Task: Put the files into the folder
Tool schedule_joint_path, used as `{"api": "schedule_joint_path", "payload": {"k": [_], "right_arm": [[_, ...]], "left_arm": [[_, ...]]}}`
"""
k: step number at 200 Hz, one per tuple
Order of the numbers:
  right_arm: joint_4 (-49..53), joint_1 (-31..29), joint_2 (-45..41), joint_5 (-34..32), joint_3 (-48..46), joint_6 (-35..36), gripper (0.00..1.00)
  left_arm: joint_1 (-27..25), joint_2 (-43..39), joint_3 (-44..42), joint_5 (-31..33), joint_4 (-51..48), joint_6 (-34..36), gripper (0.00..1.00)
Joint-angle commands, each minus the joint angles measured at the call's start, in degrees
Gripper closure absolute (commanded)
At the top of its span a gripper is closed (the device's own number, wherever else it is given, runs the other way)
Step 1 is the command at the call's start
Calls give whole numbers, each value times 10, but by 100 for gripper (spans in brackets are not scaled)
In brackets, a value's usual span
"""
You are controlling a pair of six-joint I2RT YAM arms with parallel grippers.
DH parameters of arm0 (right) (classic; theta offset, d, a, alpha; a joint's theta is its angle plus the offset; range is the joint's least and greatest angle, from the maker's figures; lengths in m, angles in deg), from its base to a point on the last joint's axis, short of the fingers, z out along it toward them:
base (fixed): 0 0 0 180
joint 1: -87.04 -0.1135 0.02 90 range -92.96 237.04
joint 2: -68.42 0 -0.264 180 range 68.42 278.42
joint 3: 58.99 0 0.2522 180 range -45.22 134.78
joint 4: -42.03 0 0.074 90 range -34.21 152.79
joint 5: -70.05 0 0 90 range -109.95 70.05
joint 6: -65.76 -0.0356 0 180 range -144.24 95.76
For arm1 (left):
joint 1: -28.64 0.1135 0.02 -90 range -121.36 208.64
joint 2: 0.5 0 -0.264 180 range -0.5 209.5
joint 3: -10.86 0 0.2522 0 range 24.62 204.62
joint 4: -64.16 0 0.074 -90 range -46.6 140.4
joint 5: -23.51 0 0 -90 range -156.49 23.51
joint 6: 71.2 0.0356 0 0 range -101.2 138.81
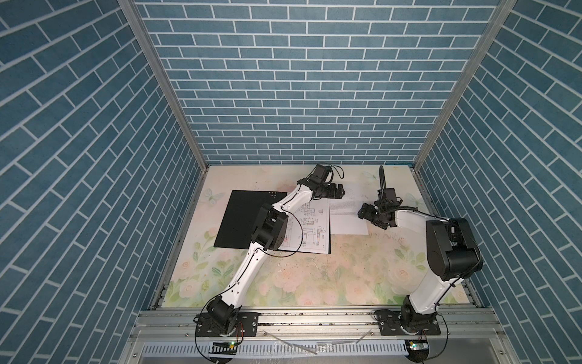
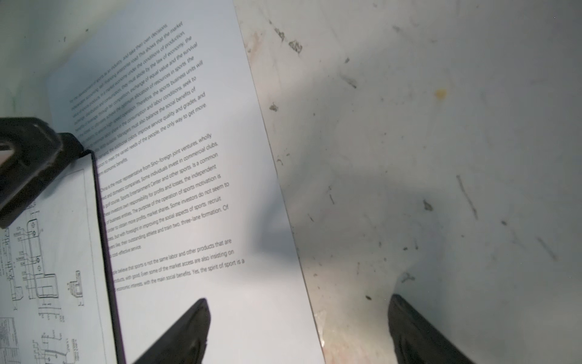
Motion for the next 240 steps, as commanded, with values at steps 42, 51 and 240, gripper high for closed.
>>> {"api": "schedule_joint_path", "payload": {"k": [42,51,240], "right_arm": [[-7,2,-8,32,-24,-38,16],[-10,1,-15,35,-26,-44,17],[-87,-142,116,125,139,-168,25]], "left_arm": [[0,-24,-48,20,-48,14,0],[2,-29,-51,25,-46,11,0],[76,-353,-397,41,127,7,0]]}}
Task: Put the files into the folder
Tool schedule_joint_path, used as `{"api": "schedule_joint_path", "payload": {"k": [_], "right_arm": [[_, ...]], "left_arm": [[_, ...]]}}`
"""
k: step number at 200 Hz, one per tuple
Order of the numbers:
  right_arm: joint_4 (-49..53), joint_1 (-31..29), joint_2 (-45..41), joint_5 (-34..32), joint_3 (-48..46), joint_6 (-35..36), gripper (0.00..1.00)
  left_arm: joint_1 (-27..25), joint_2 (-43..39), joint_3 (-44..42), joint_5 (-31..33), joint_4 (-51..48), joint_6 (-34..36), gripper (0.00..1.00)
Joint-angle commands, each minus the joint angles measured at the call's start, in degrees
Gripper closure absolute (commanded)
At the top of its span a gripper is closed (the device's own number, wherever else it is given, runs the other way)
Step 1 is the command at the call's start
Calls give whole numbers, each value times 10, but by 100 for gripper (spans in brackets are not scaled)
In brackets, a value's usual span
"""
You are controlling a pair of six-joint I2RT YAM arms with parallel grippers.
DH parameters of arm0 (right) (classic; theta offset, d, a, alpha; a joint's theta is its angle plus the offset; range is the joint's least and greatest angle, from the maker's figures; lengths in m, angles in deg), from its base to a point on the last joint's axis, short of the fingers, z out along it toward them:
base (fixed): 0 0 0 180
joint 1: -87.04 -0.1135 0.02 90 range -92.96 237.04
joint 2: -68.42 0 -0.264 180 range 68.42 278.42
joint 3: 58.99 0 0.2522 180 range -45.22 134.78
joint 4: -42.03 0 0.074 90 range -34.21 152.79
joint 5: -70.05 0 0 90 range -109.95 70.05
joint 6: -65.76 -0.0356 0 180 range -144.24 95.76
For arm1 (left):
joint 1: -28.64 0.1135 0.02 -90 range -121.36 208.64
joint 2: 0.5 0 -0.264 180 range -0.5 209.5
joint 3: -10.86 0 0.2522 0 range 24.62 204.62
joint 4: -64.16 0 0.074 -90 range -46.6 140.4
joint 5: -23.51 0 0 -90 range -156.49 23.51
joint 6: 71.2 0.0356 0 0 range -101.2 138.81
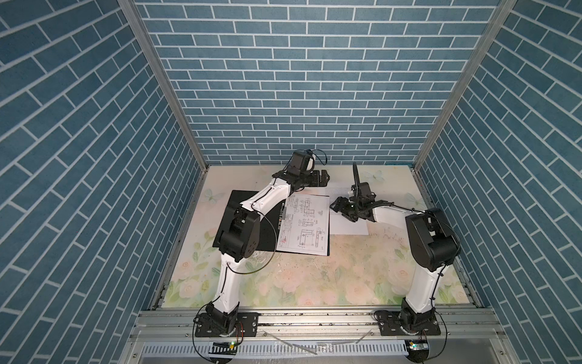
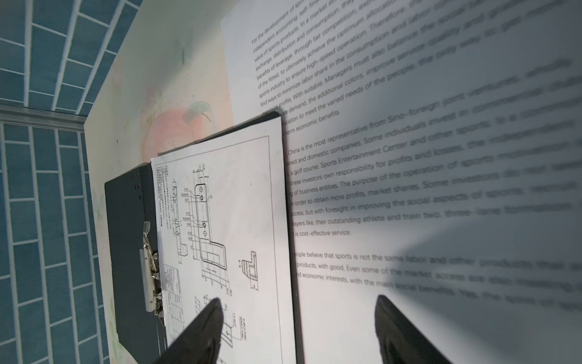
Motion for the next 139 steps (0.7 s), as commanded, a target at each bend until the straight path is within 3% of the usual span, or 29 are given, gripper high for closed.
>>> {"api": "schedule_joint_path", "payload": {"k": [1,139], "right_arm": [[-21,-10,22,18,36,-30,26],[-2,-42,104,41,128,-52,27]], "left_arm": [[19,-22,-49,2,22,-2,0],[57,-102,-173,-6,55,-7,0]]}}
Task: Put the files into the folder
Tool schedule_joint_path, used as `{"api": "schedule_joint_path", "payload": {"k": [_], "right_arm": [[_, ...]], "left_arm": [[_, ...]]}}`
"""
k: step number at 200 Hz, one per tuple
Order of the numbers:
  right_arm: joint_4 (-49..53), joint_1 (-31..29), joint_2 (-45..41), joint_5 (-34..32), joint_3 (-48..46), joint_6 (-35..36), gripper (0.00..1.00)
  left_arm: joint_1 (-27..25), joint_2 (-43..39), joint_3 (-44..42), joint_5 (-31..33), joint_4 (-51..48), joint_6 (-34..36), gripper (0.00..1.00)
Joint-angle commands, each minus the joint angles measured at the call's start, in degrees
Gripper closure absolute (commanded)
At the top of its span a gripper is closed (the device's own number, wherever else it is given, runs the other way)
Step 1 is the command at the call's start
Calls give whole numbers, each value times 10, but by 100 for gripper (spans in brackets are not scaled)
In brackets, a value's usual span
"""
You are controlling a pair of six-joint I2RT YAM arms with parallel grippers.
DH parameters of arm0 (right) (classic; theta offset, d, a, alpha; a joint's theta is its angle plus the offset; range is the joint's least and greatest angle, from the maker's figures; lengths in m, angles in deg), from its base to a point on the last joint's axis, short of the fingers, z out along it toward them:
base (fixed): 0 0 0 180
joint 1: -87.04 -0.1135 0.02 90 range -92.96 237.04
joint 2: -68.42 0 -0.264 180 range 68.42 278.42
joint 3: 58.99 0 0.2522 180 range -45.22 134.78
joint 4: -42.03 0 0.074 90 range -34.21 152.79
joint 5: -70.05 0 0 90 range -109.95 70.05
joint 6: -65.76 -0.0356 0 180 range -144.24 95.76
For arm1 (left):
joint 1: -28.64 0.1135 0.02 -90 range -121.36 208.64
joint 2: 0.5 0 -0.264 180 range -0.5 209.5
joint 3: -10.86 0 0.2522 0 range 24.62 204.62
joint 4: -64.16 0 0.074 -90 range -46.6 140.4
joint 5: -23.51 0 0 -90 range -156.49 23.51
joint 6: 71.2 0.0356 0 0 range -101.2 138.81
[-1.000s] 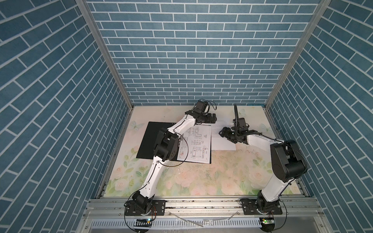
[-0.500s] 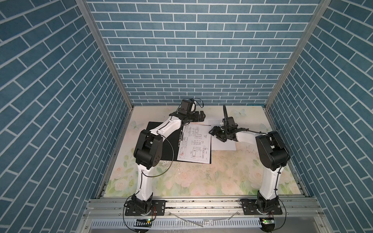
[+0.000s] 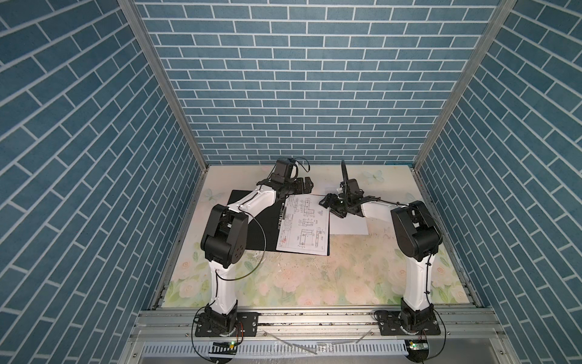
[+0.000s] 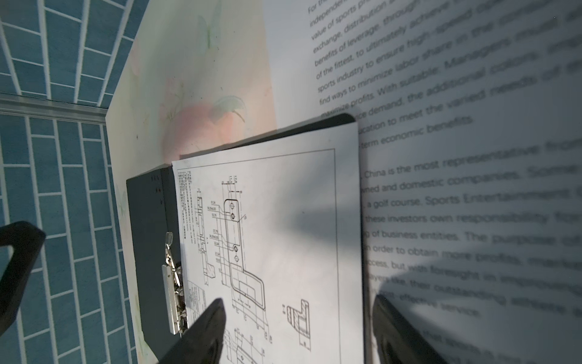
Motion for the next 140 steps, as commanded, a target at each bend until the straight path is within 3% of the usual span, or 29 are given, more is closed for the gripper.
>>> {"api": "schedule_joint_path", "payload": {"k": [1,140], "right_arm": [[8,-11,21,14,34,-22,27],[17,-55,68,42,119,-36,28]], "left_arm": [[10,-27,-22,-1,12,-1,0],[26,-89,-102,14,24,-27,0]]}}
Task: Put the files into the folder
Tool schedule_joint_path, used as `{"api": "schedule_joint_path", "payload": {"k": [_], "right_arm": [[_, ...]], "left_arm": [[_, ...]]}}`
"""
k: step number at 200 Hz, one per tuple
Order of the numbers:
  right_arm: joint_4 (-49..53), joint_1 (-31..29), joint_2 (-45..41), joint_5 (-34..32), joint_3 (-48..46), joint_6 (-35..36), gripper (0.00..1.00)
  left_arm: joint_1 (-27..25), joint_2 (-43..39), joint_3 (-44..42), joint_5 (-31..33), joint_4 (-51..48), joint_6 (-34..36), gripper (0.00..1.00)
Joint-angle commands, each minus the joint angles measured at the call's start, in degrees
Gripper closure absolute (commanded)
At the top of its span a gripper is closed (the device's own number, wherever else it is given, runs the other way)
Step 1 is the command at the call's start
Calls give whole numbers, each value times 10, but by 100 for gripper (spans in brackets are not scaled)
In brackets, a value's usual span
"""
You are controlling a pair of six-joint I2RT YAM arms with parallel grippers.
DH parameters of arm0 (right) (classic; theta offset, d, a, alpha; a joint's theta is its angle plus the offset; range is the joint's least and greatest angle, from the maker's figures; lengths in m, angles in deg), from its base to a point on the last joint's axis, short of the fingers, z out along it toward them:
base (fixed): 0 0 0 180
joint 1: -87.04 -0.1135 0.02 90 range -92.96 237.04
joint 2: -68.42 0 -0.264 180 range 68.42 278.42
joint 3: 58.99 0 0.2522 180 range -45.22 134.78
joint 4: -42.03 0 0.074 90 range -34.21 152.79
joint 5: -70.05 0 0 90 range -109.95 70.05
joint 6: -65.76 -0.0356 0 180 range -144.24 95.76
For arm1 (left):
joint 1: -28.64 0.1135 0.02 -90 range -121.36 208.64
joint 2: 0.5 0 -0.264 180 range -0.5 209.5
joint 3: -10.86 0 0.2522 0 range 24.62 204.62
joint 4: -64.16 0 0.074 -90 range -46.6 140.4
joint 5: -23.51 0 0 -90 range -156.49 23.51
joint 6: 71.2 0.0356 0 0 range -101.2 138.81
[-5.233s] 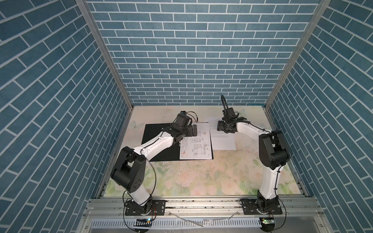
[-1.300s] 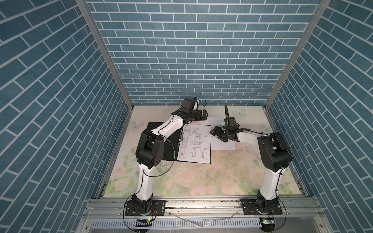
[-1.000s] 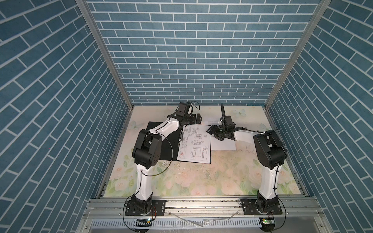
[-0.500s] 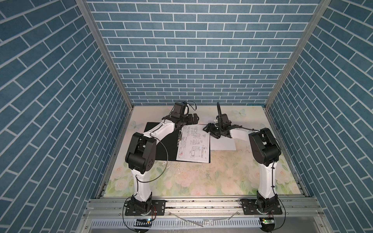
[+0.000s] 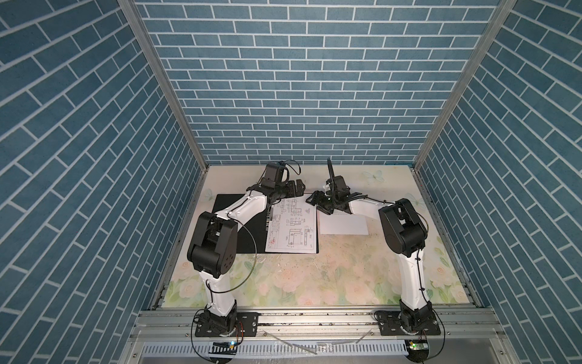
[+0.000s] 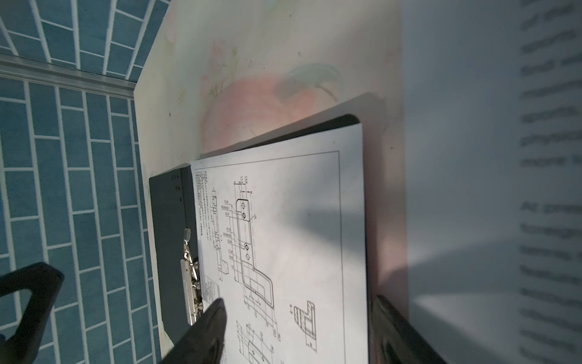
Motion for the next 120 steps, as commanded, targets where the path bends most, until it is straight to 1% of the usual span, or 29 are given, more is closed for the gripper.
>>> {"api": "schedule_joint_path", "payload": {"k": [1,31,55,83,120], "right_arm": [[11,-5,4,16,22,-12,28],[19,-6,-10,16,8,1,28],[53,0,-38,-22,-8,30,26],[59,12,-80,-67,-50,55,23],[48,39,-166,-116,-137,96,17]], "left_arm": [[4,-14,-13,5,6,-12,0],[2,-13,-16,0,12,-26,0],[-7,-10,-15,-4,15,-34,0],[-38,-3,-8,5,15,-37,0],[-84,18,3,17,12,-53,0]]}}
